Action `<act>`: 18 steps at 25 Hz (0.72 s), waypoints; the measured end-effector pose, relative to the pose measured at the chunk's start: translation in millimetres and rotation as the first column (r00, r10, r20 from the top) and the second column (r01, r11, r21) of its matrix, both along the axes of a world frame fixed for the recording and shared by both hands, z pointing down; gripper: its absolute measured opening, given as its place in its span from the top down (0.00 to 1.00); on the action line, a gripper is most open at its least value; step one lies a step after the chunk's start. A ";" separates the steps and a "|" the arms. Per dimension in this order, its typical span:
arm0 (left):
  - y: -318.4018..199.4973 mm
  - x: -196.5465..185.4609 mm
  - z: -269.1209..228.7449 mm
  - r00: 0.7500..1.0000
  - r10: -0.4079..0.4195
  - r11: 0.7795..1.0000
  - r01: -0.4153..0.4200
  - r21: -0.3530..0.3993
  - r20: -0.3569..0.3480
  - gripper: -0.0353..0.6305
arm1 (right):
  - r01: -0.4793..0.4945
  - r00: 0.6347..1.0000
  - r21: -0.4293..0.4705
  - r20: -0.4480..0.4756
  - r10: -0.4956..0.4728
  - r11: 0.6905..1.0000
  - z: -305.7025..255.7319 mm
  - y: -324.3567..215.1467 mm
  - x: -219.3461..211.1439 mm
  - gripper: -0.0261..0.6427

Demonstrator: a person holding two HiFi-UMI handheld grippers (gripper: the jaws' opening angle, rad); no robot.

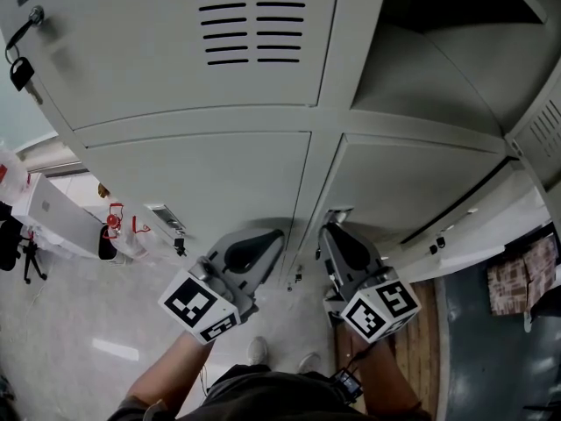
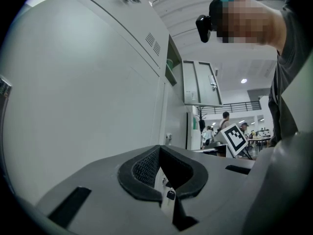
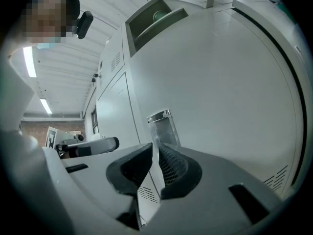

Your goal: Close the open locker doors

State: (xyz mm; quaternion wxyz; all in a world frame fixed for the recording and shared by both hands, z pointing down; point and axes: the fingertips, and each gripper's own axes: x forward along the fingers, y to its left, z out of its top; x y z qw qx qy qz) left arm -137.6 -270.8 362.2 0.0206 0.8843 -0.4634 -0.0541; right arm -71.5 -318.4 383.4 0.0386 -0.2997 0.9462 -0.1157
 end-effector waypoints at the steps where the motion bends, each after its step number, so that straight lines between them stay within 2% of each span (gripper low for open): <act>1: -0.4 0.0 0.3 1.000 -0.002 1.000 0.002 -0.001 0.001 0.93 | 0.002 1.000 -0.001 0.000 -0.002 1.000 0.3 -1.0 -0.3 0.89; 18: -4.6 -1.9 0.3 0.999 -0.037 0.999 0.037 -0.008 0.005 0.93 | 0.024 1.000 -0.008 -0.007 -0.024 1.000 4.2 -12.6 -2.2 0.90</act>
